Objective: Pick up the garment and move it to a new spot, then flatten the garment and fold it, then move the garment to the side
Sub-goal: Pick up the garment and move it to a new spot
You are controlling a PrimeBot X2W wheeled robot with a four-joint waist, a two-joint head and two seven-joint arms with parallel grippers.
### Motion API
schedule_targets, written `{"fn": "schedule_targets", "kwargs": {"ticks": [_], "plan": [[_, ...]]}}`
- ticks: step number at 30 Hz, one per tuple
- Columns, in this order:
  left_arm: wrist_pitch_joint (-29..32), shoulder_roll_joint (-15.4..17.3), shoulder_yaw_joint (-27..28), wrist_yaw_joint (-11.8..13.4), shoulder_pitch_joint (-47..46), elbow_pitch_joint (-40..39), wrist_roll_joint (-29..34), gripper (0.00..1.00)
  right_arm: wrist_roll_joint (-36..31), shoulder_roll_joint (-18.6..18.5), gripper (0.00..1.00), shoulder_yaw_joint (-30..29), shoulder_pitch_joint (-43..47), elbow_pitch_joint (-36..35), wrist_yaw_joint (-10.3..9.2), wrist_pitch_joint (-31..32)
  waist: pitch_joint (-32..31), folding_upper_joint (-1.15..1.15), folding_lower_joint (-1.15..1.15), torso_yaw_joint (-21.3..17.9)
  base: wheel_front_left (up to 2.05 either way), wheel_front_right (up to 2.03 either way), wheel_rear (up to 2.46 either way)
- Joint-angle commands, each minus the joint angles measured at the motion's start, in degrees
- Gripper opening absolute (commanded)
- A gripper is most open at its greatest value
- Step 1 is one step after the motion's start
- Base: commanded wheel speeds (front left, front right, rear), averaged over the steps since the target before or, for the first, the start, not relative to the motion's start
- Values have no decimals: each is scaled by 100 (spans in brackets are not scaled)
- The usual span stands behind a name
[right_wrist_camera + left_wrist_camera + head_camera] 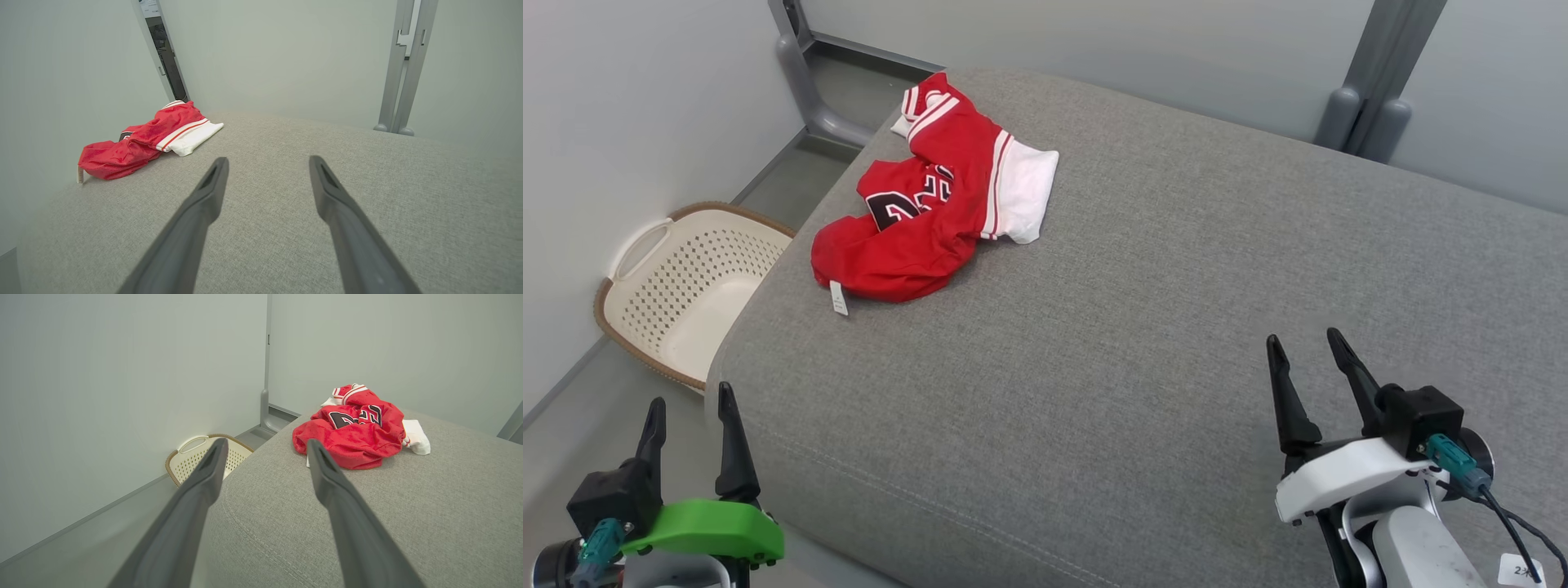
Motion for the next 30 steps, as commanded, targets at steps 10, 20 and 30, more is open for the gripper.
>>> {"fn": "schedule_targets", "kwargs": {"ticks": [10, 20, 30], "plan": [[-84, 257, 174, -113, -709, 88, -212, 100, -230, -170, 100, -180, -200, -275, 0, 160, 483, 0, 0, -716, 0, 0, 0], [-180, 621, 339, -328, -2383, 547, -395, 100, -452, -611, 100, -571, -548, -994, 1, 479, 1620, 0, 0, -1703, 0, 0, 0], [-209, 1141, 600, -545, -3932, 1468, -694, 100, -568, -716, 100, -1007, -487, -1800, 1, 678, 2445, 0, 0, -2374, 0, 0, 0]]}}
